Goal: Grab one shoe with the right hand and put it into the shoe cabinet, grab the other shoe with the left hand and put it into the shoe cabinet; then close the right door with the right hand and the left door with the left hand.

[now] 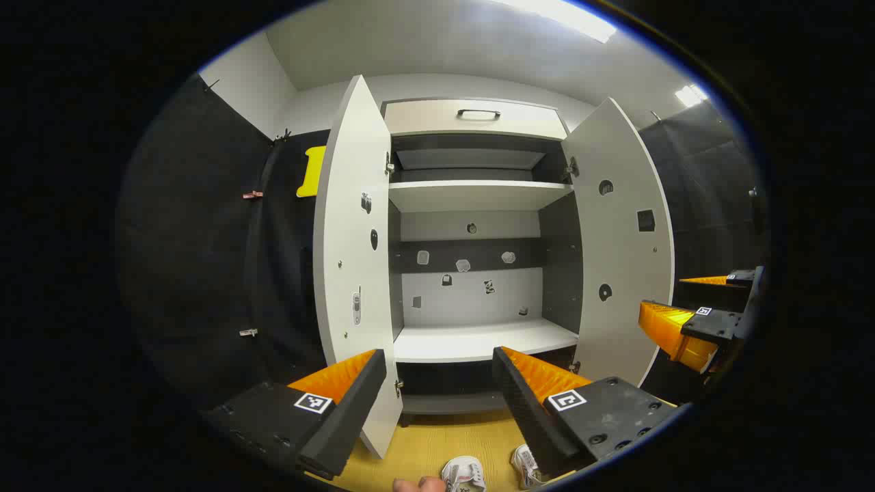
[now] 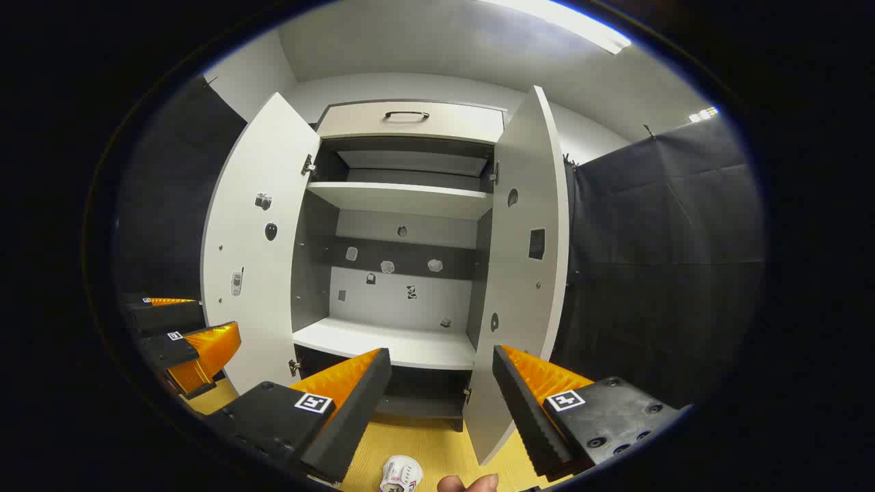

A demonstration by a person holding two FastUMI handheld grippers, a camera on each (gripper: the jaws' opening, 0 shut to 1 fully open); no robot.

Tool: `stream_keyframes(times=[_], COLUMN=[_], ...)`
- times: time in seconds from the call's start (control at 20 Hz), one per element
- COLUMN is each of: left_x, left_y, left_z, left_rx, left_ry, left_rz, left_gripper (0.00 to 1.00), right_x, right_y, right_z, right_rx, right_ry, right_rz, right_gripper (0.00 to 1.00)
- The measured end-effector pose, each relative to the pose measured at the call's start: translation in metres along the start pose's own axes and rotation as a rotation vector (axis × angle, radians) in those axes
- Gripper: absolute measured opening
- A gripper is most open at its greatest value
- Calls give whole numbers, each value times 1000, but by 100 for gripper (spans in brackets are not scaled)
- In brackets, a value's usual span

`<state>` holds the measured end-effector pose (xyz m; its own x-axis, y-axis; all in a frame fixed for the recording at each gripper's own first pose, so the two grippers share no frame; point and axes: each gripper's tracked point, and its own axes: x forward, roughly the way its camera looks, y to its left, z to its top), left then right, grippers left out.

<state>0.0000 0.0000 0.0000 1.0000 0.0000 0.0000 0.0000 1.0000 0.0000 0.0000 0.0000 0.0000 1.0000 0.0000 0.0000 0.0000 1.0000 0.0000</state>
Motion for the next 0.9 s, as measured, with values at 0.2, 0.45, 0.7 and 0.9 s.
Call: stream_keyframes(times=[0.2,0.45,0.7,0.9], left_x=[-1,-1,-1,-1], left_y=[2,5,5,5], left_z=[1,3,2,1], left_rx=[-12,-5,-1,-3], left_ry=[2,-3,-3,-1], left_rz=[3,13,13,10], left_gripper=[98,98,98,98], right_x=[0,1,1,2], right_y=[-1,-1,-2,0], right_z=[-2,-1,-2,-5], right_rx=[2,1,7,17], right_ry=[3,1,1,14], right_rz=[0,-2,-3,3], right_gripper=[97,97,97,98])
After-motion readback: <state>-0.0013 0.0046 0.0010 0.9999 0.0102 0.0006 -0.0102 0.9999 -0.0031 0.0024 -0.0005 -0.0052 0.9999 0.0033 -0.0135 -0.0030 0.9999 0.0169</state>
